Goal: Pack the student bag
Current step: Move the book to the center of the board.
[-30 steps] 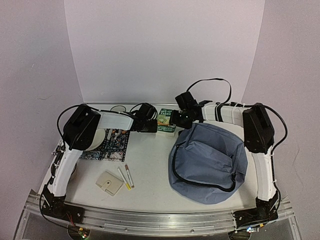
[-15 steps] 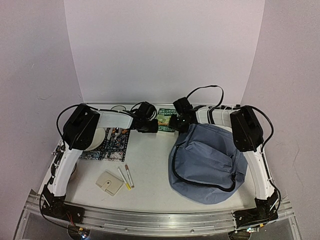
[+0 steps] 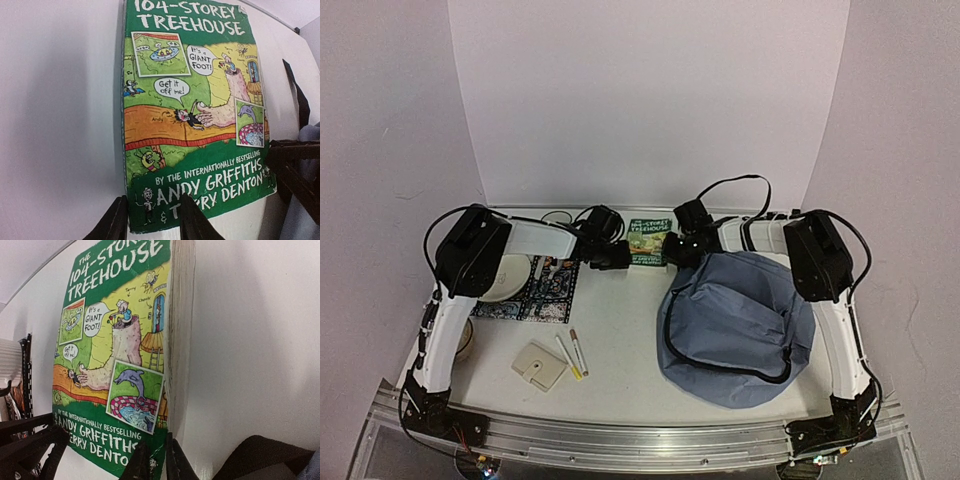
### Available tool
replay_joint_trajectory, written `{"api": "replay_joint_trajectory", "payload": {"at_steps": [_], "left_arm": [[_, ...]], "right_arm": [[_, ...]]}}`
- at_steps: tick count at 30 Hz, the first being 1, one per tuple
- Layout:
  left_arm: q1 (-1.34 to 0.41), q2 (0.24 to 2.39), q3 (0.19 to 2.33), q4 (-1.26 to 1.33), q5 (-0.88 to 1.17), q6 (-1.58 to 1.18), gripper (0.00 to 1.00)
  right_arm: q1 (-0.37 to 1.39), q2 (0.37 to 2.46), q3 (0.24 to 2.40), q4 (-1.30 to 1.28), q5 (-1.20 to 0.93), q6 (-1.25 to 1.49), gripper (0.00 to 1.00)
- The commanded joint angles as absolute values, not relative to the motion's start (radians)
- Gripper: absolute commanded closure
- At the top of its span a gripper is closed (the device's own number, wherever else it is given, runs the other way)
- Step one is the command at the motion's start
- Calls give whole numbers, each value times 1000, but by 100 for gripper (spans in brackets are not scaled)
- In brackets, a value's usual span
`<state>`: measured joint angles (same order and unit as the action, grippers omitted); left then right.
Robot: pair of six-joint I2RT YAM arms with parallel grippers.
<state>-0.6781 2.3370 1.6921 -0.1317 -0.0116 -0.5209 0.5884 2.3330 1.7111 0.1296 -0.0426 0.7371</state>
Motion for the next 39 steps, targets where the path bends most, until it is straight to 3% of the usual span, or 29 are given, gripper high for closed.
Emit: {"api": "replay_joint_trajectory", "payload": {"at_steps": [1, 20, 28, 30, 39], "left_arm": [[-723, 2278, 1560, -220, 111, -557, 65], [-877, 1809, 1023, -207, -44, -743, 64], [-874, 1641, 959, -200, -160, -780, 47], [-872, 1644, 977, -198, -169, -775, 45], [-851, 1765, 1063, -191, -142, -745, 45]], "right_arm": [[688, 2278, 1613, 113, -197, 743, 89], [939, 1891, 1216, 149, -108, 785, 89], [923, 1846, 1202, 129, -35, 777, 70], [921, 1867, 1209, 129, -34, 790, 63], [901, 1940, 1200, 123, -5, 841, 51]]}}
